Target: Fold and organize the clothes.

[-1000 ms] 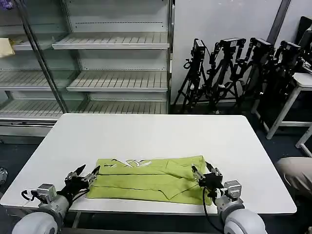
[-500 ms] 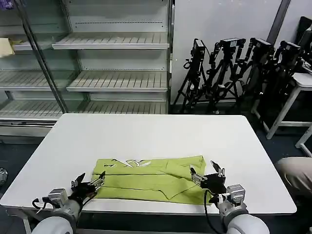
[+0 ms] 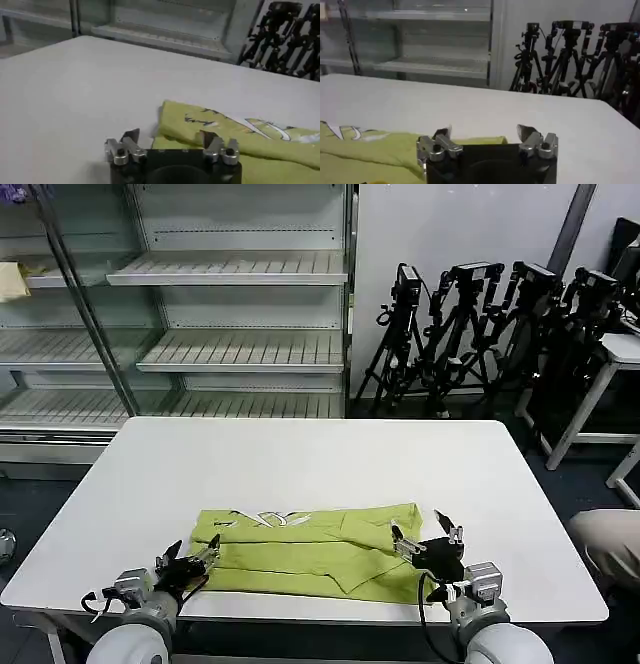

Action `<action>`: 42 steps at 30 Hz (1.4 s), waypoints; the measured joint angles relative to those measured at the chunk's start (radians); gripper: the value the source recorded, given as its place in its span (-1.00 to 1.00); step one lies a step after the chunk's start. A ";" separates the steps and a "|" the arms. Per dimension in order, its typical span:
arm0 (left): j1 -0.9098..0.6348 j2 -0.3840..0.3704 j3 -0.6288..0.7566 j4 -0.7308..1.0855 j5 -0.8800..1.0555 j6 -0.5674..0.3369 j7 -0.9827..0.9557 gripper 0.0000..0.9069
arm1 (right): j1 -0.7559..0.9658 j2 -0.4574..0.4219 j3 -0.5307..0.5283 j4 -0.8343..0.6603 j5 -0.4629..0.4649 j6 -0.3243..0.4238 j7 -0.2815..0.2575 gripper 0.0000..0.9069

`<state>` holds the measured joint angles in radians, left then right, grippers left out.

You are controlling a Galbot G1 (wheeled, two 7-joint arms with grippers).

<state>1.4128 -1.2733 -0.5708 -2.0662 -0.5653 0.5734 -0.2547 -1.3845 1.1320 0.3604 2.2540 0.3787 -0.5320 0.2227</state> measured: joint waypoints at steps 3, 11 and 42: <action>0.005 -0.007 0.008 -0.002 0.000 -0.001 -0.004 -0.96 | -0.001 -0.002 -0.001 -0.001 -0.007 0.001 0.000 1.00; 0.015 -0.023 0.030 -0.017 0.000 -0.001 -0.014 -0.96 | -0.010 -0.008 0.001 -0.001 -0.016 0.005 -0.002 1.00; -0.041 0.144 -0.150 0.060 0.150 0.005 0.084 -0.98 | 0.007 -0.033 -0.007 -0.007 -0.020 0.038 -0.002 1.00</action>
<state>1.3720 -1.1297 -0.7209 -2.0059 -0.4156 0.5779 -0.1710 -1.3770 1.0993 0.3538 2.2475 0.3589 -0.4939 0.2204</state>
